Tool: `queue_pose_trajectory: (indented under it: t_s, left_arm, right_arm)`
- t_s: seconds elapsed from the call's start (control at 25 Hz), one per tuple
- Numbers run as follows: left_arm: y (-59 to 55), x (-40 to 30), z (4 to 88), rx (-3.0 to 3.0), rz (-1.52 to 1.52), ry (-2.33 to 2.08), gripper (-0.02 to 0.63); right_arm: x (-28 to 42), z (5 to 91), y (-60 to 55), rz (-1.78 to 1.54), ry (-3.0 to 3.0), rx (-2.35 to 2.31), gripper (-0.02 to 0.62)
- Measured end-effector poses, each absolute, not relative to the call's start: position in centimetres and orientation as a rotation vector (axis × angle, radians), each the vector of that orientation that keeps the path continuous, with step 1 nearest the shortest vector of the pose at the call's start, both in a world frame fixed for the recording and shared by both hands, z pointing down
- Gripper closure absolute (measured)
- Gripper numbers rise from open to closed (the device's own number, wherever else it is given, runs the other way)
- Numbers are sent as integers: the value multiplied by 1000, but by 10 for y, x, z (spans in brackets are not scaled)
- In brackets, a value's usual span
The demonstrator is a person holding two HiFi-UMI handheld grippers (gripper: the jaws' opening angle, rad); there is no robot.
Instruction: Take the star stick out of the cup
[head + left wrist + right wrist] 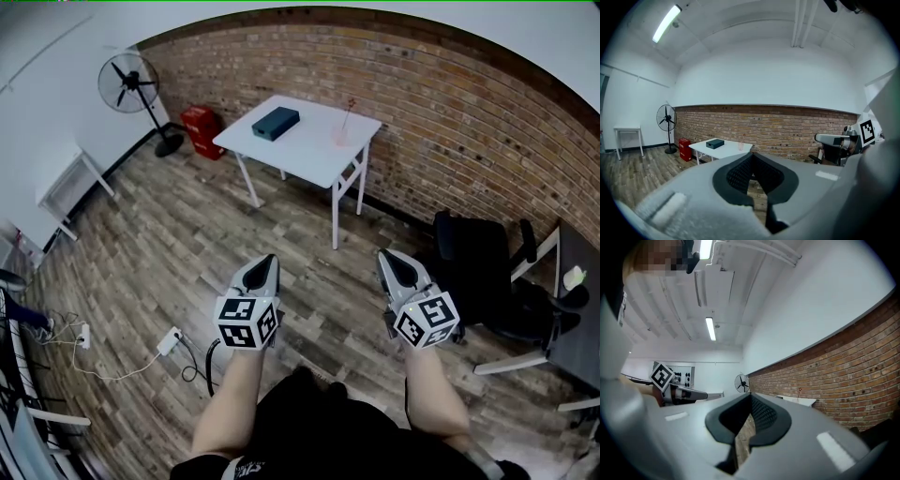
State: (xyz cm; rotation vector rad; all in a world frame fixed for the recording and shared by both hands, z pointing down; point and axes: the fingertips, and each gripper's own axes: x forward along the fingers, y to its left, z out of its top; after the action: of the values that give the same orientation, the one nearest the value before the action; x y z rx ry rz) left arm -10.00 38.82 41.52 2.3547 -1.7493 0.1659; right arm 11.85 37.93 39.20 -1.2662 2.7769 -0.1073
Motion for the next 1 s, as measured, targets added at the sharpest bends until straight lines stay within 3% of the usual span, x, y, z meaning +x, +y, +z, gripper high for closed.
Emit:
queue_pose_trajectory:
  t_s: [0.56,1.0]
  left_arm:
    - [316,-104,419,2372,71,-1694,600]
    - [191,-116,430,2437,84,-1596,601]
  right_arm:
    - [111,405,319,-178,2843,-1271,595]
    - [97,431,217,-273,2844,-1354,595]
